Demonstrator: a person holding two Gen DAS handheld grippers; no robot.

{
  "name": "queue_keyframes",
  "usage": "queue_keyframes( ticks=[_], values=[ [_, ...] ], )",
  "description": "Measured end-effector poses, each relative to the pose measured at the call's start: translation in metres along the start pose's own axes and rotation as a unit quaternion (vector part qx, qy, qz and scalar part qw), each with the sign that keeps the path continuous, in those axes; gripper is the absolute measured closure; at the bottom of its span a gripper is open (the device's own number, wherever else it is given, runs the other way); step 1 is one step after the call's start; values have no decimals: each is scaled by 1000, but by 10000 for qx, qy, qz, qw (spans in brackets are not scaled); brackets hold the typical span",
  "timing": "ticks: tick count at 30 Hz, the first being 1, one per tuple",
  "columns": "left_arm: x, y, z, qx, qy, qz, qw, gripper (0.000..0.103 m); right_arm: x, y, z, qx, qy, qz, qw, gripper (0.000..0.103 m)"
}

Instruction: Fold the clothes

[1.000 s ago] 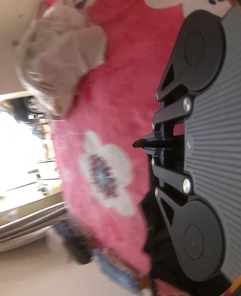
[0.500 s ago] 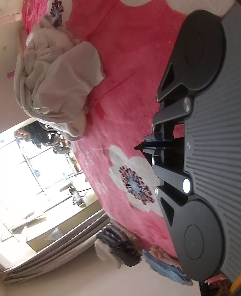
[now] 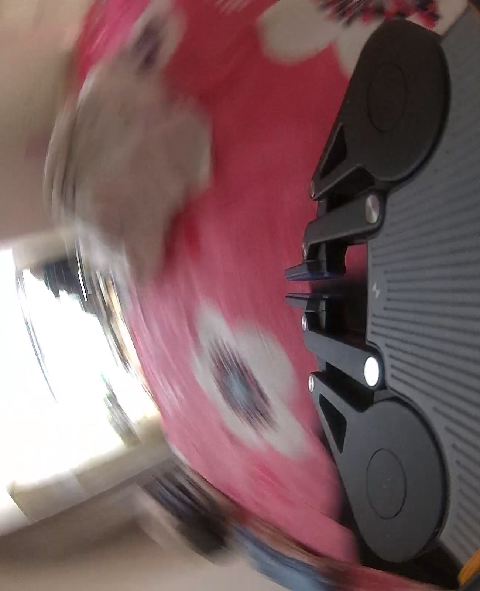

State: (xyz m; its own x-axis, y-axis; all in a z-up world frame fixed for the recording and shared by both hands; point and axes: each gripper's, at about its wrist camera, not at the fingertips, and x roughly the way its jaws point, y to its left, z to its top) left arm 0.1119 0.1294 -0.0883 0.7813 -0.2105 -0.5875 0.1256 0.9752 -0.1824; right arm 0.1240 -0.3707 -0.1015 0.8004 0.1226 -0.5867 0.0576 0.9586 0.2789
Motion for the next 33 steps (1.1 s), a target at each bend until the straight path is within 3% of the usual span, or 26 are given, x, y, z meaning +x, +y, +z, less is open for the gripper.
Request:
queue_keyframes(
  ticks=[3, 7, 10, 12, 16, 19, 21, 23, 26, 28, 31, 33],
  values=[
    [0, -28, -12, 409, 338, -546, 9971, 78, 20, 20, -1, -34, 150, 89, 9998, 96],
    [19, -51, -47, 1072, 826, -326, 9903, 77, 47, 47, -3, -78, 350, 209, 9991, 101],
    [18, -44, -53, 949, 814, -340, 9916, 77, 67, 67, -5, -112, 501, 298, 9982, 102],
    [19, -41, -51, 855, 832, -372, 9922, 78, 80, 80, -6, -134, 600, 357, 9975, 95],
    [22, -38, -48, 817, 849, -427, 9921, 78, 55, 83, -7, 88, 895, 1087, 9900, 95],
    [25, -38, -49, 821, 819, -437, 9923, 77, 53, 109, -26, -328, 1616, 1769, 9703, 94],
    [26, -39, -49, 881, 827, -444, 9917, 77, 72, 118, -37, -215, 1933, 1917, 9620, 94],
    [26, -38, -48, 927, 848, -458, 9910, 77, 97, 113, -39, 256, 1844, 1897, 9640, 99],
    [26, -34, -46, 843, 894, -513, 9911, 77, 114, 83, -23, 1566, 1202, 1383, 9705, 100],
    [24, -32, -43, 740, 907, -486, 9919, 78, 109, 61, -14, 2406, 991, 1077, 9595, 97],
    [14, -30, -37, 594, 763, -322, 9948, 79, 62, 41, -6, 2592, 709, 992, 9581, 93],
    [0, -32, -31, 506, 555, -344, 9966, 78, 21, 30, -9, 2395, 532, 885, 9654, 93]
  ],
)
